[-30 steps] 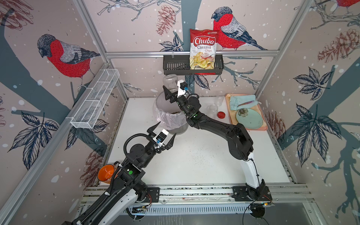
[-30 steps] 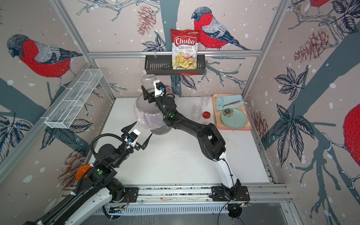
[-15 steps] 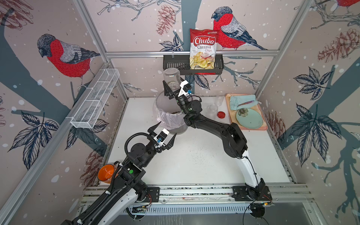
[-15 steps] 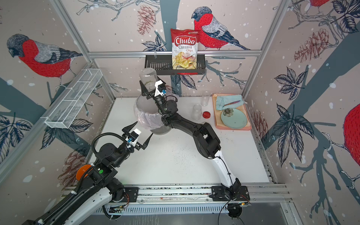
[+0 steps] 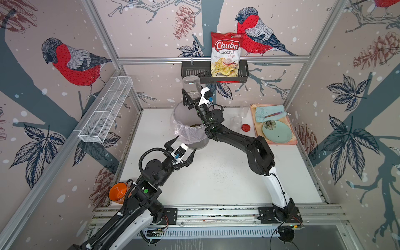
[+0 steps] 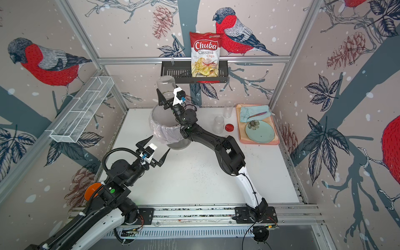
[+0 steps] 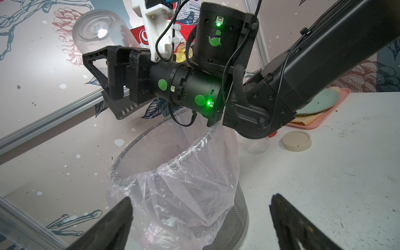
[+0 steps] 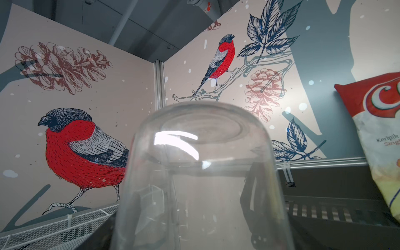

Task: Empty moldy mung beans from jars
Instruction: Pour the moldy mung beans from the jar into the trash bin.

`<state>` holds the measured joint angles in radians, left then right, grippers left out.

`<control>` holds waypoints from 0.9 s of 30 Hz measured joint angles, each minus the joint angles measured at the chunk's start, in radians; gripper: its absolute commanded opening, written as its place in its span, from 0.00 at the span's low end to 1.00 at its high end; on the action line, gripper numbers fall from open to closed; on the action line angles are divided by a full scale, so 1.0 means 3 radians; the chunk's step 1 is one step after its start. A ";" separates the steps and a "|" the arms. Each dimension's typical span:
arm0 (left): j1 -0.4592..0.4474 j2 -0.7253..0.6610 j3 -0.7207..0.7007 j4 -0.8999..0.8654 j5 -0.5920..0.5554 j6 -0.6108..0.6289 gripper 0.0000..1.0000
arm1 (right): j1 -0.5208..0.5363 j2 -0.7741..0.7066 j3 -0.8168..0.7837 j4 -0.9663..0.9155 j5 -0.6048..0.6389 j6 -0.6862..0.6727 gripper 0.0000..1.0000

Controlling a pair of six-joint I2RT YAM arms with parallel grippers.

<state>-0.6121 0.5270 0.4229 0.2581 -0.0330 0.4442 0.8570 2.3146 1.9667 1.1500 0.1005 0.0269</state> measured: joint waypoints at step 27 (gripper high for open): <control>-0.0024 -0.0065 -0.0036 0.0071 -0.0003 0.0004 0.96 | -0.0005 0.0057 0.0178 -0.0254 0.0031 0.0154 0.20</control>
<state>-0.6193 0.5076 0.4122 0.2794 -0.0338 0.4454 0.8555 2.3318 2.0201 1.0737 0.1097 0.0731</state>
